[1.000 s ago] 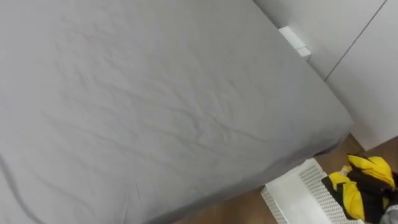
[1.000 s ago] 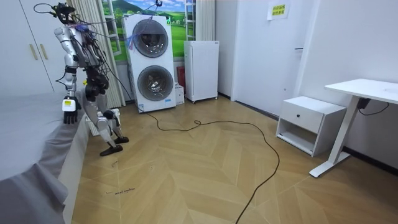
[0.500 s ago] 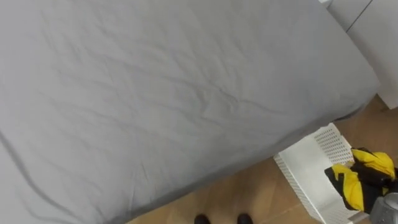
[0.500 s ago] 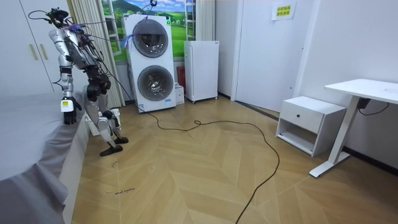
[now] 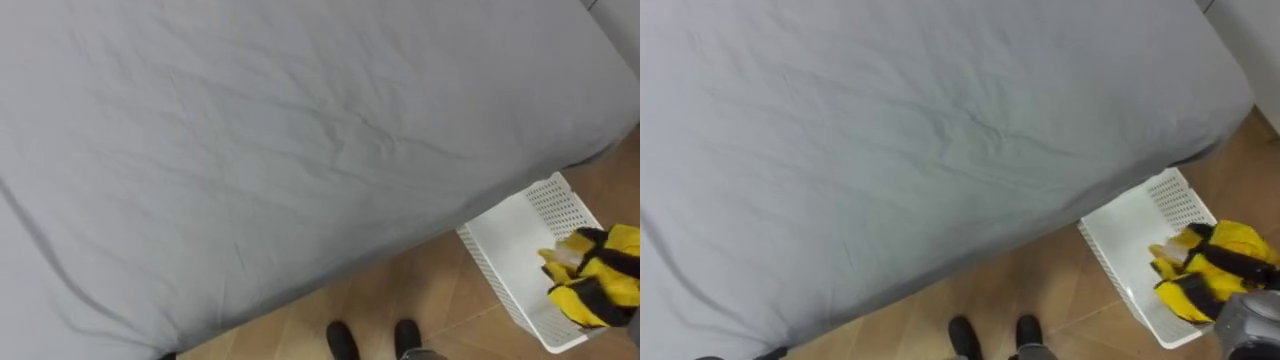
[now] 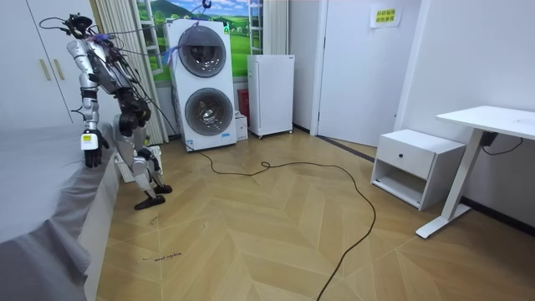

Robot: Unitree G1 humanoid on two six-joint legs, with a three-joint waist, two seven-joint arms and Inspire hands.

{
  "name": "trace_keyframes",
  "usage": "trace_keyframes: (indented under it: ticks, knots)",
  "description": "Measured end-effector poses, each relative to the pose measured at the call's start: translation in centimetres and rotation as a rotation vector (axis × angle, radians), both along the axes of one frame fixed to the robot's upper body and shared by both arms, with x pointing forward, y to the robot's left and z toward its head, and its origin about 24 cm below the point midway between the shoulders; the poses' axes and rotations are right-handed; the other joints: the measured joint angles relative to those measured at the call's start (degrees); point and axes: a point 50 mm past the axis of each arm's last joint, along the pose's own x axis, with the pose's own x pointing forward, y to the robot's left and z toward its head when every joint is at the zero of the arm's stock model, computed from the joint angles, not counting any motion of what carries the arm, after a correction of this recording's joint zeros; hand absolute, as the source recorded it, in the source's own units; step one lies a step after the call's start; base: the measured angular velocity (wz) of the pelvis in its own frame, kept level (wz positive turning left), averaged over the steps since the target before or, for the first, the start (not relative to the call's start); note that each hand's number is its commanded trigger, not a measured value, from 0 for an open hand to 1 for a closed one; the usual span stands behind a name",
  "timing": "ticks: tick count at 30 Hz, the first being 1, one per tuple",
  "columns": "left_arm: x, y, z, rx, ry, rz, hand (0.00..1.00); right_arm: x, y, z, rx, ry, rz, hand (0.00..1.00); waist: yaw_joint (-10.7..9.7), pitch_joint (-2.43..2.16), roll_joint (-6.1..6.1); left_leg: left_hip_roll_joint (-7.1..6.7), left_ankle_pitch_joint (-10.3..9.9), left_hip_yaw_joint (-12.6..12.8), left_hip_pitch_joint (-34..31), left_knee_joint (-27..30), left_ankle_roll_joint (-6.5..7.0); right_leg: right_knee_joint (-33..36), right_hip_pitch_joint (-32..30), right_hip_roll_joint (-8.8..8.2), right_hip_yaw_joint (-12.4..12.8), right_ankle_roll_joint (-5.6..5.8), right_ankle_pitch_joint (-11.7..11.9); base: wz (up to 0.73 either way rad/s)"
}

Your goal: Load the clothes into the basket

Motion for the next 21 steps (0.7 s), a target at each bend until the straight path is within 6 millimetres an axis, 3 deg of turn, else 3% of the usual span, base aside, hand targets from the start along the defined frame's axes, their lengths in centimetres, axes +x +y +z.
trace_keyframes:
  ticks: [8,13,14,16,21]
  knots:
    - [0.6,-0.1,0.3,-0.003,-0.046,-0.007,0.0,-1.5,-0.3,-0.8,0.008,0.027,-0.061,0.0,1.3,-0.07,0.11,-0.08,0.7,-0.7,-0.5,0.1,0.02,-0.1,0.1,-0.16,-0.9,-0.05,-0.1,0.06]
    - [0.6,0.3,0.4,0.009,-0.049,-0.001,0.0,-1.7,-0.3,-0.8,0.002,0.033,-0.07,0.0,1.3,0.02,-0.43,-0.07,0.9,-0.8,-0.4,0.1,-0.15,0.4,0.3,-0.27,-1.5,-0.41,-0.3,0.07]
    - [0.6,0.4,0.5,0.01,-0.053,0.0,0.0,-1.8,-0.3,-0.8,-0.001,0.035,-0.072,0.0,1.3,0.21,-0.71,-0.05,0.9,-0.9,0.0,0.1,-0.16,0.4,0.7,-0.31,-1.8,-0.48,-0.4,0.1]
    - [0.7,0.5,0.5,0.013,-0.056,0.002,0.0,-2.0,-0.3,-0.9,-0.001,0.041,-0.075,0.0,1.2,0.13,-1.1,-0.05,0.9,-0.9,0.6,0.1,-0.19,0.4,1.6,-0.51,-2.5,-0.65,-0.6,0.17]
    - [0.6,0.8,0.6,0.02,-0.058,0.003,0.0,-3.5,-0.3,-1.8,0.012,0.073,-0.098,0.0,1.3,-0.11,-3.4,0.17,0.9,-0.9,3.6,0.0,-0.24,-1.8,6.6,-0.6,-5.6,-0.69,-0.9,0.28]
